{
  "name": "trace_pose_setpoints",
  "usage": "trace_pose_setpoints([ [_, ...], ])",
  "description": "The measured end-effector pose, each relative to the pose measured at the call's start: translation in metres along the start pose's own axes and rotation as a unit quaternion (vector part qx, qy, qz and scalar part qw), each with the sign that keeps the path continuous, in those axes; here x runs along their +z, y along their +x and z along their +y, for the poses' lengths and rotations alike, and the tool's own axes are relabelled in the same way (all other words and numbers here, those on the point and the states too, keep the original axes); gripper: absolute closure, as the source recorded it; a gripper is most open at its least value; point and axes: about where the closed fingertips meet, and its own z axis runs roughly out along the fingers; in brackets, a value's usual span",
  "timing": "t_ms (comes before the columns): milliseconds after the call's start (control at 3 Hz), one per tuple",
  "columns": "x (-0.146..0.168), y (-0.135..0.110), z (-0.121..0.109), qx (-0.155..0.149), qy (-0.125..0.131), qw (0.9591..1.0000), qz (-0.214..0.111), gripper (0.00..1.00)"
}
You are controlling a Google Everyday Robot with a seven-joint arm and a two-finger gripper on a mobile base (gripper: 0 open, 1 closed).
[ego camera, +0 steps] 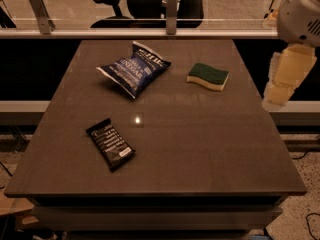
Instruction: Pick sponge
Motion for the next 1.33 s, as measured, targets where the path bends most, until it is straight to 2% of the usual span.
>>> trace_pose_setpoints([
  [667, 0.018, -0.031, -0.054, -0.014, 0.006, 0.9994, 0.030, 0.00],
  [1000, 0.037, -0.046, -0.081, -0.001, 0.005, 0.9998, 0.021, 0.00],
  [1333, 0.058, -0.056, -0.102, 0.034, 0.005, 0.9992, -0.017, 0.00],
])
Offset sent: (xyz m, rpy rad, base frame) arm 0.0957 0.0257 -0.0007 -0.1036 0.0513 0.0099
